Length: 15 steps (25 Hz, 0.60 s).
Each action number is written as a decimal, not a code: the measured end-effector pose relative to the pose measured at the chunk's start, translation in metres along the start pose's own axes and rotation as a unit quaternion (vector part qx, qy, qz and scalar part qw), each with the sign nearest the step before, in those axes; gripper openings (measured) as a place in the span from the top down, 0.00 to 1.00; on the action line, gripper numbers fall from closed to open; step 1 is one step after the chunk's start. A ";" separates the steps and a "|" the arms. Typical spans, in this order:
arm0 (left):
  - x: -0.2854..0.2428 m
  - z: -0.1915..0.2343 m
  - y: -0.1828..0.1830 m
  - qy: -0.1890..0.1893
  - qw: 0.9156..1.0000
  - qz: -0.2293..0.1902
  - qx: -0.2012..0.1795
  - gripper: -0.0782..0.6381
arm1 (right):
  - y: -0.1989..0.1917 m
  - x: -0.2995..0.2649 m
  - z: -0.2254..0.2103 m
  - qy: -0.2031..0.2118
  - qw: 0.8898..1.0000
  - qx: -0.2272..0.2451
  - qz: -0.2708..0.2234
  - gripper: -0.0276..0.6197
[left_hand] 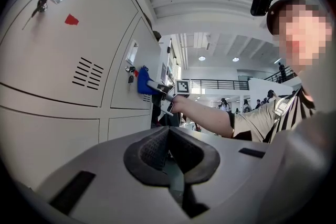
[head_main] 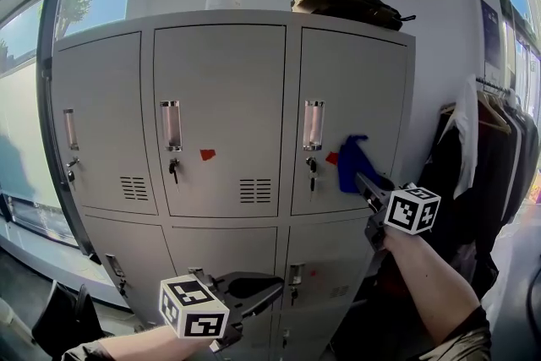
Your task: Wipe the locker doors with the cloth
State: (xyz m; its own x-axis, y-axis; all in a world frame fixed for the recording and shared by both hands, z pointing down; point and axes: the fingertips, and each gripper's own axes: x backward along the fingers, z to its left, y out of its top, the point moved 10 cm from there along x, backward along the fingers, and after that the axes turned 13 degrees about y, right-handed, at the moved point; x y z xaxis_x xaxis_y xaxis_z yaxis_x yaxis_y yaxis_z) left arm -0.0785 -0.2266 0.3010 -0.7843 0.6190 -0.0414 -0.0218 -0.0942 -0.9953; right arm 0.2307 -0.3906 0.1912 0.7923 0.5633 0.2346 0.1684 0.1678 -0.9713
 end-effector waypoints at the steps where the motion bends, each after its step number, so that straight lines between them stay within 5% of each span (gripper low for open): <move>1: -0.001 0.000 0.000 -0.001 1.000 0.001 0.000 0.88 | 0.001 0.007 -0.006 -0.010 1.000 0.000 0.000 0.84; 9: -0.006 -0.002 0.002 -0.004 1.000 0.004 -0.003 0.88 | 0.001 0.068 -0.057 -0.095 0.995 -0.009 -0.002 0.84; 15: -0.009 -0.007 0.001 -0.010 1.000 0.006 -0.004 0.88 | 0.001 0.082 -0.063 -0.122 0.993 -0.006 0.001 0.84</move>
State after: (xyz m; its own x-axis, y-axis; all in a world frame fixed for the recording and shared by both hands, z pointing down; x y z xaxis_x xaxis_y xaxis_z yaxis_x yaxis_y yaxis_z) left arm -0.0675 -0.2270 0.2995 -0.7972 0.6016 -0.0507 -0.0084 -0.0951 -0.9954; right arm 0.3325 -0.3954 0.2067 0.6279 0.7427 0.2328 0.1748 0.1569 -0.9720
